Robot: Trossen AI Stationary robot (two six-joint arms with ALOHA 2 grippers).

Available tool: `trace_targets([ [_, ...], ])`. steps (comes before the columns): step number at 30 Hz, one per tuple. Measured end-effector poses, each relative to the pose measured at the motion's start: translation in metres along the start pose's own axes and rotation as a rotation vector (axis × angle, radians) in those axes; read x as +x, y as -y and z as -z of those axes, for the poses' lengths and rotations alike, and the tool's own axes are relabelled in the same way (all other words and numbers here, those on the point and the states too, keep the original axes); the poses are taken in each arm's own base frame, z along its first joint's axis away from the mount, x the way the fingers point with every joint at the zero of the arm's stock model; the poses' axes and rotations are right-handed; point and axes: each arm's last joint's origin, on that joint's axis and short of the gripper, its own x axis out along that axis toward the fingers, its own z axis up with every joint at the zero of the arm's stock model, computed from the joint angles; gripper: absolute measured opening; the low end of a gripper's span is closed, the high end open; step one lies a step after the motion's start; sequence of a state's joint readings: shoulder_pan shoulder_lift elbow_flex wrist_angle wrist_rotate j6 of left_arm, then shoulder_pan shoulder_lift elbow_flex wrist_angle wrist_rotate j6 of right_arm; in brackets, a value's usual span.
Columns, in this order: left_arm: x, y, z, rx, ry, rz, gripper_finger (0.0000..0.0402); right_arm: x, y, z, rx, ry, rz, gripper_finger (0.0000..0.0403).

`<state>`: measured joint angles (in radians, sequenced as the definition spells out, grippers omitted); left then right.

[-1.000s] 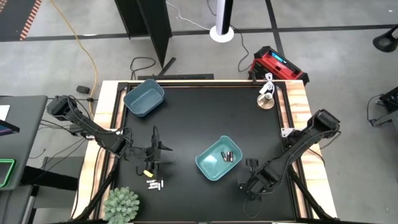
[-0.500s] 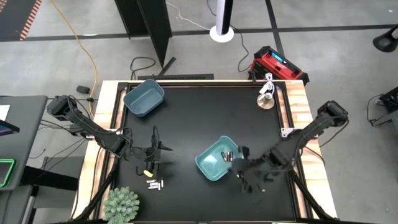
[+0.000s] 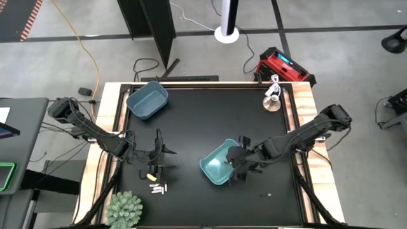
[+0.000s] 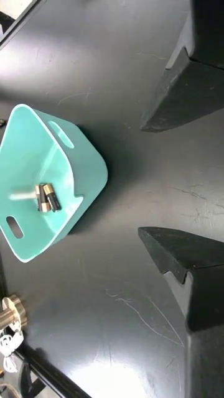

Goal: Sort batteries
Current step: Put the black-brown battery into the light blue bin

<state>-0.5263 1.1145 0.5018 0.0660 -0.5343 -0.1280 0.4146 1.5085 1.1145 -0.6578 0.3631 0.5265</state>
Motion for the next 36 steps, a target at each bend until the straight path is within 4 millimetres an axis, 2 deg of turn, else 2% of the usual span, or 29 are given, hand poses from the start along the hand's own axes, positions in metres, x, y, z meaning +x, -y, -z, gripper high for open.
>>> trace_targets([
  [5,0.0,0.0,0.0,0.0,0.0,0.0,0.0258,0.001,0.002,0.0,0.0,-0.003,0.015,0.0197],
  [9,0.0,0.0,0.0,0.0,-0.001,0.0,0.0258,-0.007,0.002,0.002,-0.009,-0.005,0.012,0.0224],
  [13,0.0,0.0,0.0,0.001,-0.001,0.0,0.0258,-0.02,-0.001,0.013,-0.004,-0.044,0.015,0.0225],
  [18,0.0,0.0,0.0,0.002,-0.004,0.0,0.0258,-0.04,-0.009,0.039,0.023,-0.163,0.029,0.0222],
  [25,0.0,0.0,0.0,0.003,-0.004,-0.001,0.0258,-0.063,-0.044,0.089,0.026,-0.298,-0.002,0.0221],
  [30,0.0,0.0,0.0,0.006,-0.004,-0.001,0.0258,-0.062,-0.068,0.117,0.066,-0.32,0.003,0.0221],
  [36,0.0,0.0,0.0,0.006,-0.004,-0.001,0.0258,-0.038,-0.093,0.137,0.068,-0.389,0.005,0.0221],
])
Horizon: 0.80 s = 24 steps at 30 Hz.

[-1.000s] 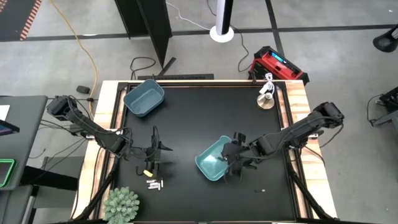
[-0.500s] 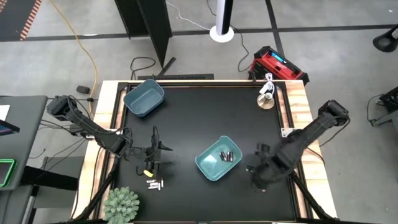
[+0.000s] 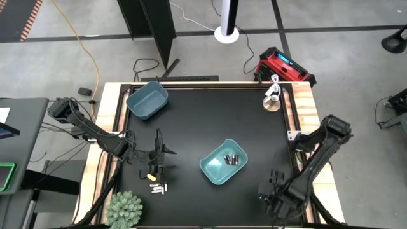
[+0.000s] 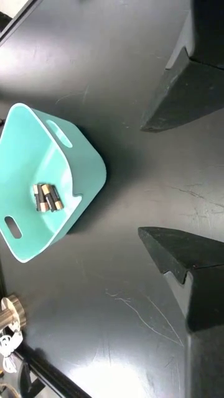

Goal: Sort batteries
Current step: Put the black-brown battery into the light blue bin

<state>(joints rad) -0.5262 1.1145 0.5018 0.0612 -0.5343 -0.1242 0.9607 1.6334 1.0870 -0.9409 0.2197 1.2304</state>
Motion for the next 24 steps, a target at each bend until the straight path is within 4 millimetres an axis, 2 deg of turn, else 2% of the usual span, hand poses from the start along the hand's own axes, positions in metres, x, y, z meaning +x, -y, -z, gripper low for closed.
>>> trace_targets([
  [4,0.0,0.0,0.0,-0.001,0.0,0.0,0.0258,0.019,-0.006,0.004,-0.004,-0.09,0.037,0.0221],
  [15,0.0,0.0,0.0,-0.002,0.0,0.0,0.0258,0.046,-0.016,0.002,-0.053,-0.144,0.049,0.0206],
  [19,0.0,0.0,0.0,-0.002,-0.002,0.0,0.0258,0.052,-0.016,0.001,-0.048,-0.166,0.057,0.0178],
  [24,0.0,0.0,0.0,-0.003,-0.001,-0.001,0.0258,0.055,-0.016,-0.005,-0.024,-0.165,0.027,0.0114],
])
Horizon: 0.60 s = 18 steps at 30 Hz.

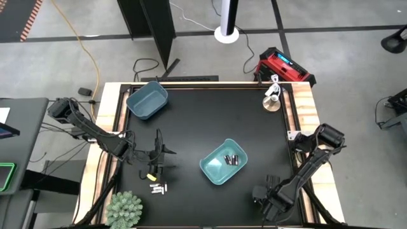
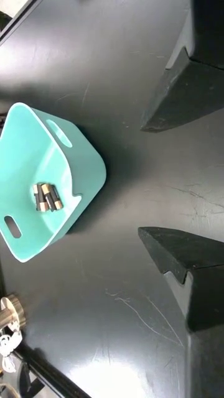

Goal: Sort batteries
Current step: Put the black-brown battery into the light blue bin

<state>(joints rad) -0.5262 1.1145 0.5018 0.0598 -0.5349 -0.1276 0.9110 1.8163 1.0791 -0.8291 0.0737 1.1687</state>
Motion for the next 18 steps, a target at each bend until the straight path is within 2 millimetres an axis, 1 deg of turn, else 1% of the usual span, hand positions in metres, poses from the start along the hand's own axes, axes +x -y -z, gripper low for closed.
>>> trace_targets([
  [4,0.0,0.0,0.0,0.0,0.0,0.0,0.0258,0.004,0.003,-0.004,0.02,0.001,-0.014,0.0055],
  [8,0.0,0.0,0.0,0.0,0.0,0.0,0.0258,0.005,0.005,-0.009,0.038,-0.007,-0.022,0.0012],
  [13,0.0,0.0,0.0,0.0,0.0,0.0,0.0258,0.003,0.004,-0.013,0.002,0.004,-0.033,0.0008],
  [18,0.0,0.0,0.0,0.0,0.0,0.0,0.0258,-0.001,0.0,-0.019,-0.043,0.068,-0.033,0.0005],
])
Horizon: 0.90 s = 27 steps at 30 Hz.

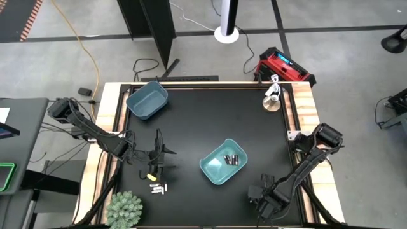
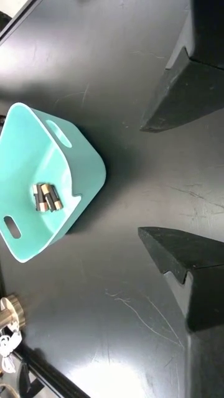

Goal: Sort batteries
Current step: Put the black-brown battery into the light blue bin

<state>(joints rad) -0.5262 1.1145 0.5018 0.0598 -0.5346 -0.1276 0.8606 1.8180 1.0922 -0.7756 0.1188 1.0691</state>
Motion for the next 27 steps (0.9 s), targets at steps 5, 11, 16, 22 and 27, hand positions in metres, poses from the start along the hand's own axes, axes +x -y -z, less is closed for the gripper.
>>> trace_targets([
  [5,0.0,0.0,0.0,0.0,0.001,0.0,0.0258,-0.002,-0.002,-0.002,-0.004,0.019,-0.001,0.0004],
  [11,0.0,0.0,0.0,-0.001,0.001,0.0,0.0258,-0.004,-0.004,-0.004,-0.015,0.043,-0.002,0.0003],
  [16,0.0,0.0,0.0,0.0,0.001,0.001,0.0258,-0.006,-0.002,-0.008,-0.016,0.049,-0.012,0.0003],
  [22,0.0,0.0,0.0,-0.002,0.002,0.001,0.0258,-0.025,0.004,-0.014,-0.015,0.085,-0.058,0.0003],
  [27,0.0,0.0,0.0,-0.002,0.003,0.001,0.0258,-0.048,0.015,-0.024,-0.032,0.155,-0.108,0.0003],
])
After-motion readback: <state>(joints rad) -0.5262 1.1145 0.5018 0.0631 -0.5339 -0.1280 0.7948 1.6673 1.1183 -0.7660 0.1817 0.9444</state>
